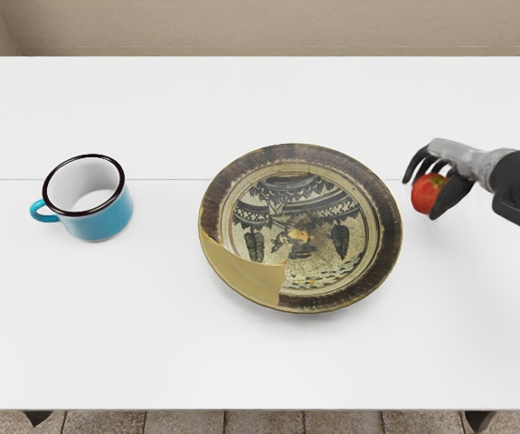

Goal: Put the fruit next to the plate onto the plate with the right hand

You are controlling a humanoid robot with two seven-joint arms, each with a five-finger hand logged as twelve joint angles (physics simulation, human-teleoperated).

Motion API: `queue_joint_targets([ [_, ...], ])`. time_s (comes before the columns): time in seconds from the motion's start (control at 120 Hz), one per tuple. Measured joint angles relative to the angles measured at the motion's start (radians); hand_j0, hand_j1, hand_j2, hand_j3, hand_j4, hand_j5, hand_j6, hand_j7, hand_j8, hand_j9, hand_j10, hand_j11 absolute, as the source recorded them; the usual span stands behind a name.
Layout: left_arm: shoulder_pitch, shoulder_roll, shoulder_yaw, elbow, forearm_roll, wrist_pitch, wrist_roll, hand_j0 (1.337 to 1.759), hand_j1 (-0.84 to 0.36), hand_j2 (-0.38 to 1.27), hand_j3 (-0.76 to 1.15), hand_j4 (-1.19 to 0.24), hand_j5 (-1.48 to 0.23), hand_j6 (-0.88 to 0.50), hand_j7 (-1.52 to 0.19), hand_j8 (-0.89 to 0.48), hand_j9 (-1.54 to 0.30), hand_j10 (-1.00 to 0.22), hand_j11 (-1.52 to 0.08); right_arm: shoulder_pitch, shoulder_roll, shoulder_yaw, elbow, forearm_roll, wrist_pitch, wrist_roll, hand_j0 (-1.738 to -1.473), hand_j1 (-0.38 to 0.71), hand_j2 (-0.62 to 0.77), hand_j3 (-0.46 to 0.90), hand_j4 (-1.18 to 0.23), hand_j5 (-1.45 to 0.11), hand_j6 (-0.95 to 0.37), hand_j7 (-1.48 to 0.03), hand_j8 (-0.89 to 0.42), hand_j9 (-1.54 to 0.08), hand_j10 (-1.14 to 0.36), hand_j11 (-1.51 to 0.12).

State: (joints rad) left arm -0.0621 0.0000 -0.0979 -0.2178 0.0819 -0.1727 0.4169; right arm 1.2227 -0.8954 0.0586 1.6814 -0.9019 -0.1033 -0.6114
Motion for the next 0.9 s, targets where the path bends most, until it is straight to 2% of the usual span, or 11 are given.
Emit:
queue_joint_targets([
  [0.142,-0.001,0.0,-0.002,0.003,0.0,0.0,0.0,1.658,0.34,0.0,0.0,-0.01,-0.01,-0.01,-0.01,-0.01,-0.01,-0.01,-0.01,0.093,0.01,0.003,0.019,0.074,0.039,0.0,-1.658,0.25,0.23,0.0,-0.59,-0.83,-0.5,-0.8,-0.39,-0.81,-0.58,-0.82],
  [0.308,-0.002,0.0,0.002,0.006,0.001,-0.001,0.0,1.658,0.34,0.0,0.0,-0.01,-0.01,-0.01,-0.01,-0.01,-0.01,-0.01,-0.01,0.17,0.123,0.002,0.004,0.138,0.047,0.001,-1.658,0.26,0.25,0.0,-0.61,-0.86,-0.48,-0.82,-0.36,-0.85,-0.56,-0.86],
  [0.533,-0.002,0.0,0.004,0.007,0.001,-0.001,0.0,1.658,0.34,0.0,0.0,-0.01,-0.01,-0.01,-0.01,-0.01,-0.01,-0.01,-0.01,0.178,0.332,-0.001,-0.082,0.156,0.028,0.001,-1.658,0.3,0.34,0.0,-0.62,-0.9,-0.44,-0.85,-0.32,-0.89,-0.52,-0.89],
  [0.717,-0.002,0.0,0.004,0.007,0.001,-0.001,0.0,1.658,0.34,0.0,0.0,-0.01,-0.01,-0.01,-0.01,-0.01,-0.01,-0.01,-0.01,0.148,0.425,-0.007,-0.124,0.153,0.015,0.001,-1.658,0.31,0.36,0.0,-0.63,-0.95,-0.43,-0.88,-0.3,-0.94,-0.51,-0.94],
  [0.9,-0.002,0.0,0.004,0.007,0.001,-0.001,0.0,1.658,0.34,0.0,0.0,-0.01,-0.01,-0.01,-0.01,-0.01,-0.01,-0.01,-0.01,0.144,0.425,-0.001,-0.119,0.14,0.017,0.001,-1.658,0.01,0.14,0.0,-0.33,-0.49,-0.25,-0.46,-0.2,-0.48,-0.28,-0.48],
])
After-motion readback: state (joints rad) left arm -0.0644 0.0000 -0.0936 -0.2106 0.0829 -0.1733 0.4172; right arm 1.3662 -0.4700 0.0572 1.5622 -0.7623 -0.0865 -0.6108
